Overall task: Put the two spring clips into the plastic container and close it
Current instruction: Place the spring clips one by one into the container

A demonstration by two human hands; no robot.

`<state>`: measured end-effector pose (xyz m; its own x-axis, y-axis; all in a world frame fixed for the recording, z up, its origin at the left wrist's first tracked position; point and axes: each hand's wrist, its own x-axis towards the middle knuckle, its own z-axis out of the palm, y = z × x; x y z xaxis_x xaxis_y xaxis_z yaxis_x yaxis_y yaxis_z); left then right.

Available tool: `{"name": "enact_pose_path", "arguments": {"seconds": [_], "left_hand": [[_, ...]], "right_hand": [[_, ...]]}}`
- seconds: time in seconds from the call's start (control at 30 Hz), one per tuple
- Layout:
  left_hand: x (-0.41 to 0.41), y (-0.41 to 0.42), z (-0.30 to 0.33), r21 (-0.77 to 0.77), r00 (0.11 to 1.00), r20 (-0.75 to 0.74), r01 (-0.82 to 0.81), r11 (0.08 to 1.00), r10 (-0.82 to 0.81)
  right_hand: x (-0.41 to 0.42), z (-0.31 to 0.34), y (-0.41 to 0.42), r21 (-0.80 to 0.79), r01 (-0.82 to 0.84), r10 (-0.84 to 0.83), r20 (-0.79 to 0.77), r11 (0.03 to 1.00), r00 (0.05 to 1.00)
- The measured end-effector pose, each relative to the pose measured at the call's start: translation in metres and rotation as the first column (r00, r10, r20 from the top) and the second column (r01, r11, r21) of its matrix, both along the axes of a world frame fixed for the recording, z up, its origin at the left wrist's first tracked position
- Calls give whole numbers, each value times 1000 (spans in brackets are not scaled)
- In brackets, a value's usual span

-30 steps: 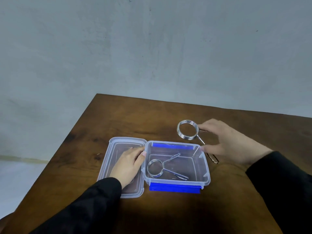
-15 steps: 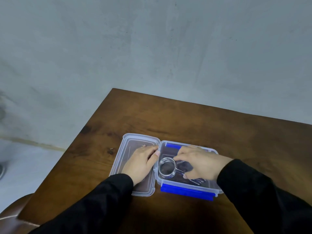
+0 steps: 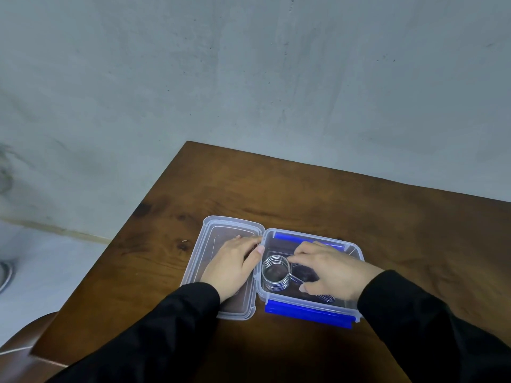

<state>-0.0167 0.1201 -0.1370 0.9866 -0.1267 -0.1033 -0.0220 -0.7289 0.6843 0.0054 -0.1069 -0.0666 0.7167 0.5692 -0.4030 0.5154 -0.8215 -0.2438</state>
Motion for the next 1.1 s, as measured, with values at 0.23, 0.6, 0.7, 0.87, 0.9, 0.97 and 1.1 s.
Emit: {"name": "enact_pose_path", "arguments": {"seconds": [0.23,0.6,0.7,0.87,0.9,0.97,1.1], "left_hand": [[-1,0,2,1,1000,5,8,1000,-8],[0,1,-1,-8,1000,7,21,1000,-21],[1,2,-2,-10,1000,14,20,1000,-19],[0,3,-3,-35,999,22,28,999,-27],[0,4,-1,-60,999,21,27,998,-25],[0,5,5,-174,999,38,-12,985,19],[-11,19,21,-145,971,200,-103,984,131]], "right_hand": [[-5,-3,1,6,-1,0,36,1000,999],[-9,-6,3,42,12,-17,103,999,995],[-9,-4,3,40,25,-30,107,999,994],[-15,10,-5,144,102,-119,115,984,986],[-16,14,-10,209,126,-158,142,970,977],[-19,18,-21,345,188,-266,196,920,944],[-27,13,-48,542,369,-557,233,755,797]]}}
